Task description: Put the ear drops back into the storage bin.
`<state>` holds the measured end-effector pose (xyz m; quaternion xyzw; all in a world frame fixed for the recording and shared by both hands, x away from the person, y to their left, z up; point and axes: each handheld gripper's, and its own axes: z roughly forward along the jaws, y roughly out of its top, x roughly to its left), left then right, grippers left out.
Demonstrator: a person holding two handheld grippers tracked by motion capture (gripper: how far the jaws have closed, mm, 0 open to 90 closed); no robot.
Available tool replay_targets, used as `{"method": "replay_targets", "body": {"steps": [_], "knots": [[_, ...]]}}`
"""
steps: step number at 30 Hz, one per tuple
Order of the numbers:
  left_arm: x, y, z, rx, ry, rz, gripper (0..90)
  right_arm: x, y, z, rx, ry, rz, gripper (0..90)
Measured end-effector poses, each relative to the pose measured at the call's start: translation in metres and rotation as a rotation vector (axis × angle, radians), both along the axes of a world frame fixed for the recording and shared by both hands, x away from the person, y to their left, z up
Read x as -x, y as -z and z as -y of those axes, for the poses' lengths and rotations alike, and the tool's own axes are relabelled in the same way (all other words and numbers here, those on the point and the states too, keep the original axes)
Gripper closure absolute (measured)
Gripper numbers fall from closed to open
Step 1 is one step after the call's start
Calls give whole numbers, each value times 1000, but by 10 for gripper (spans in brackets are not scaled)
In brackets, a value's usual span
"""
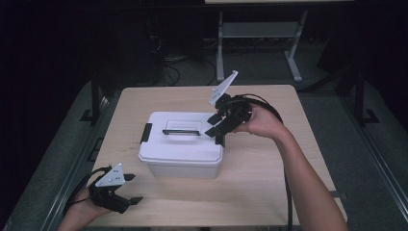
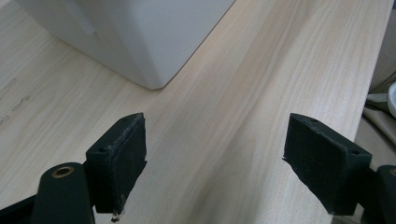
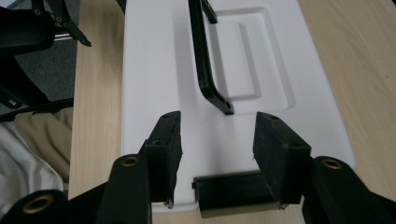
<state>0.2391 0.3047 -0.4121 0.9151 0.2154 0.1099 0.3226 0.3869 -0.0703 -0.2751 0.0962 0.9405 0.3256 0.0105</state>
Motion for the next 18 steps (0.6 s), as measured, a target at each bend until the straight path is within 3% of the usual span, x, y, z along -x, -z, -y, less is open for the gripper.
{"method": "replay_targets", "body": {"steps": [18], "knots": [[1, -2, -1, 7, -10, 7, 210, 9, 3, 19, 5, 31, -6, 445]]}}
